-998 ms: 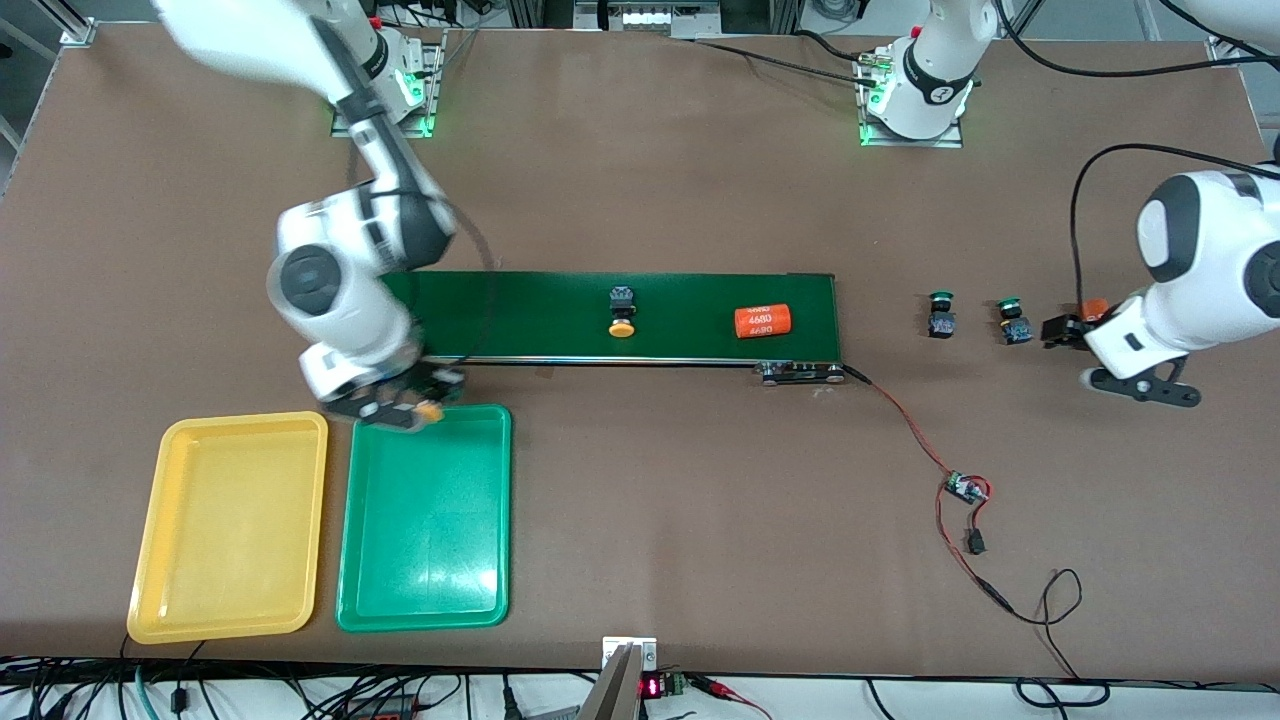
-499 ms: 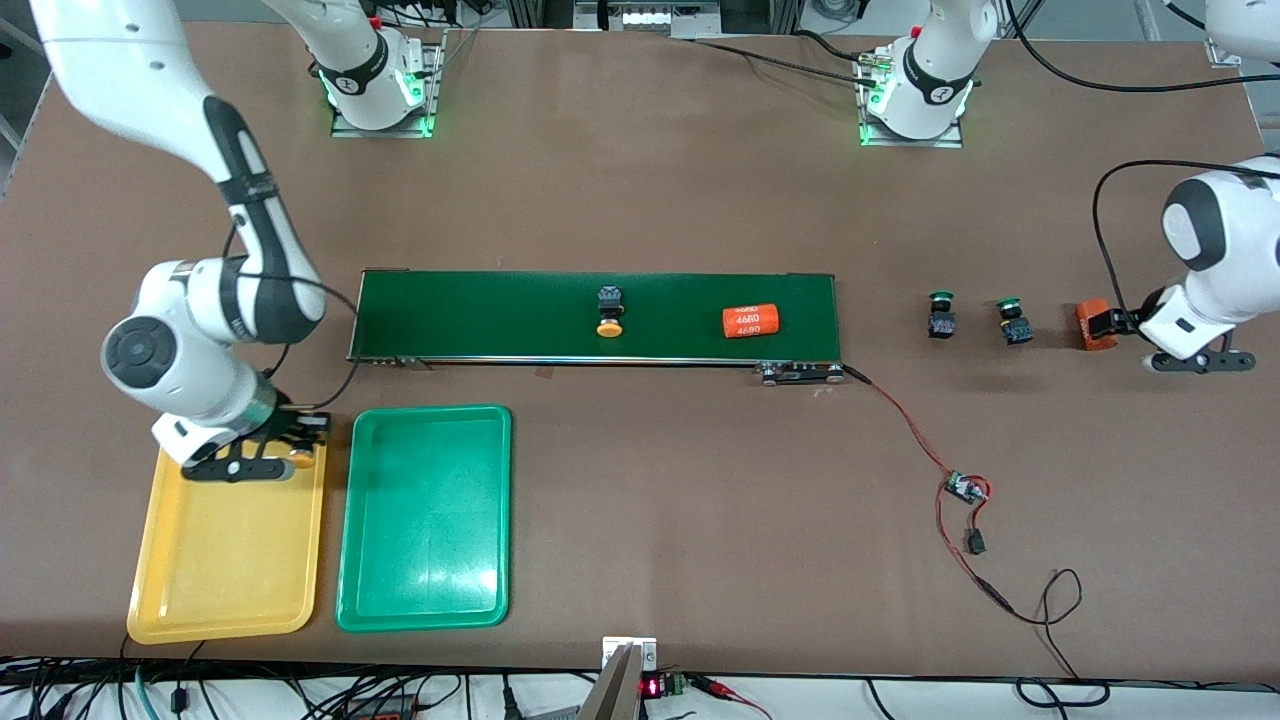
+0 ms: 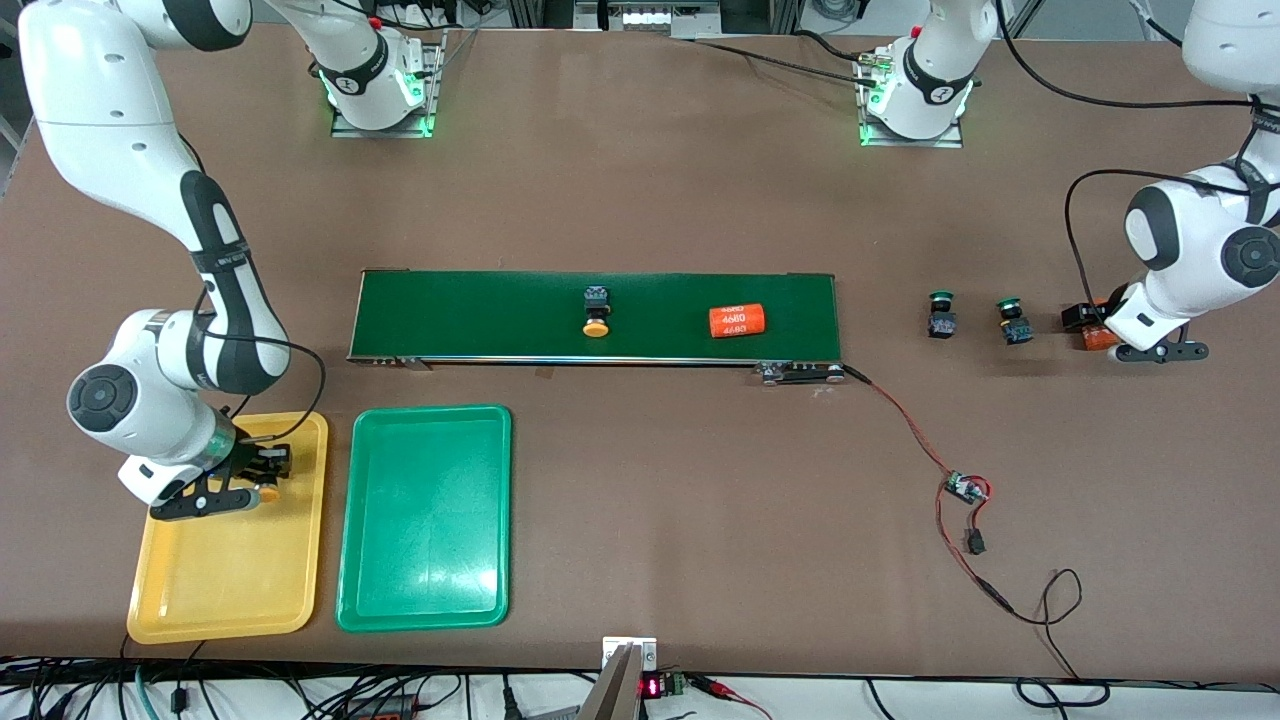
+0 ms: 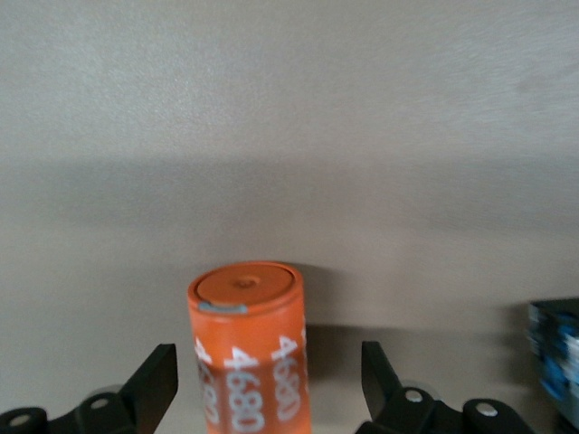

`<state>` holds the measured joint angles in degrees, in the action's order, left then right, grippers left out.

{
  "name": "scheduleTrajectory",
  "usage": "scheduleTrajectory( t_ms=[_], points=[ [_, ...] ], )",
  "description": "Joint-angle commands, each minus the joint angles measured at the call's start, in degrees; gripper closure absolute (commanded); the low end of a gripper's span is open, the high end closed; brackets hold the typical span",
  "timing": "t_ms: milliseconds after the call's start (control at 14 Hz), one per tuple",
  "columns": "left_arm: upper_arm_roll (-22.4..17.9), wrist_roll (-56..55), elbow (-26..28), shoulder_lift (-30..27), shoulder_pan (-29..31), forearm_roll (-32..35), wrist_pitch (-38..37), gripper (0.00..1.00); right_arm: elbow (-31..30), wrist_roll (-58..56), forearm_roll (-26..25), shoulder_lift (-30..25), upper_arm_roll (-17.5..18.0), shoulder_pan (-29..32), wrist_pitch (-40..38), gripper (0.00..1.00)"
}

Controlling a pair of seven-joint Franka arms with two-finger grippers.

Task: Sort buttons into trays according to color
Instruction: 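Lower the button into the yellow tray while the left gripper returns, then grasp the second battery with the left gripper while the right gripper returns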

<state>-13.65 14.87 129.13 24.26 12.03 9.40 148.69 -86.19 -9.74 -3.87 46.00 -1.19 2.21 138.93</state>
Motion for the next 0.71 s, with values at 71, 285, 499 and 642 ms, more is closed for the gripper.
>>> scheduleTrajectory(
  t_ms=[71,285,499,642],
  points=[
    [-0.8,0.8,-0.3,1.0,-0.3,-1.3,0.8,0.54,1.6,1.2,-0.3,0.5,1.2,0.9,0.1,0.0],
    [-0.6,0.4,-1.2,-1.2,-0.4,-1.4,-5.9,0.76,0.6,1.2,-0.1,-4.1,1.4,0.7,-6.9,0.0],
    [1.7,0.2,-5.2,-4.7,-0.8,-1.4,-17.4,0.78,-1.8,7.2,1.4,-13.2,2.2,-3.6,-18.6,0.0],
    [5.6,0.6,-12.0,-4.8,-0.9,-1.3,-29.8,0.78,-5.0,15.6,1.4,-18.6,2.2,-8.9,-23.9,0.0]
  ],
)
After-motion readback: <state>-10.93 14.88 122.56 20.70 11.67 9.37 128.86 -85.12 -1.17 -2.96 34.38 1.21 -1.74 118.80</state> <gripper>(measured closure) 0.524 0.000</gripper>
